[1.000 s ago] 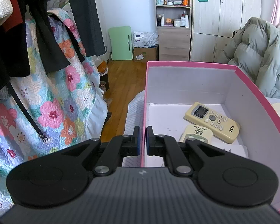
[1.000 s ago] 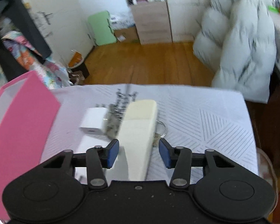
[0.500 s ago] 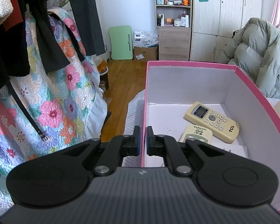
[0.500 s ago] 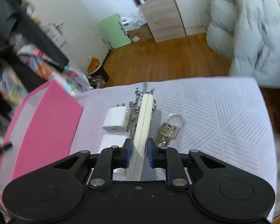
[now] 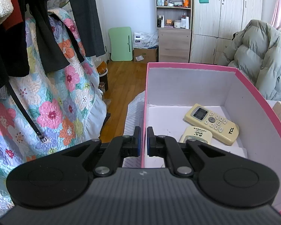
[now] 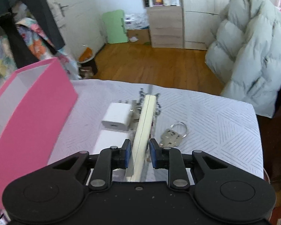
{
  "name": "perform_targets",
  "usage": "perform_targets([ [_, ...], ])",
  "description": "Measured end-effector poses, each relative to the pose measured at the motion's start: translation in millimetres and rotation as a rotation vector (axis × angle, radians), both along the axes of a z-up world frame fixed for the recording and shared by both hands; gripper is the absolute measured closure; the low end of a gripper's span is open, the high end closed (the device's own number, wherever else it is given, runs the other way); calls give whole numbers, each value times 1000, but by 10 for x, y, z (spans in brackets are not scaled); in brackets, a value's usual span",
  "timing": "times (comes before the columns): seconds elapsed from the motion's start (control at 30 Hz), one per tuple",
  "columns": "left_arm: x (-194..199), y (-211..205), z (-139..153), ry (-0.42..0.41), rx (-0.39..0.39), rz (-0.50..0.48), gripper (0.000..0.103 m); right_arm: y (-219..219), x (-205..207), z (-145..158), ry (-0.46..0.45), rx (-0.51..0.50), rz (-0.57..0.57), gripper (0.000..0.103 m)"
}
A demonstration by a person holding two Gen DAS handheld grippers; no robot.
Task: Organize rigid objects
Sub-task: 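Lift the long cream power bank with right tool off the table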
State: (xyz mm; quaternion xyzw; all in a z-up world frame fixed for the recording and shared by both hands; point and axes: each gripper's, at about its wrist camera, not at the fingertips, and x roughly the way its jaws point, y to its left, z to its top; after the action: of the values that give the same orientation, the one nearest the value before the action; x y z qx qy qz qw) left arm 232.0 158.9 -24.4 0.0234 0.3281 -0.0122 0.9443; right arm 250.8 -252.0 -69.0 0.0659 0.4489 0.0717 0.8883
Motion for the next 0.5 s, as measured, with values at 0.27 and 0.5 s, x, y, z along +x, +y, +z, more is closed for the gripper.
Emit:
perform_targets([
  [0.27,-5,-7,7,-2,0,2,98,35,-155,18,-54,-54,-11,81],
  [0.5,-1,-14,3,-5,4,4,98,2,-281,79,-56,-61,-4,82],
])
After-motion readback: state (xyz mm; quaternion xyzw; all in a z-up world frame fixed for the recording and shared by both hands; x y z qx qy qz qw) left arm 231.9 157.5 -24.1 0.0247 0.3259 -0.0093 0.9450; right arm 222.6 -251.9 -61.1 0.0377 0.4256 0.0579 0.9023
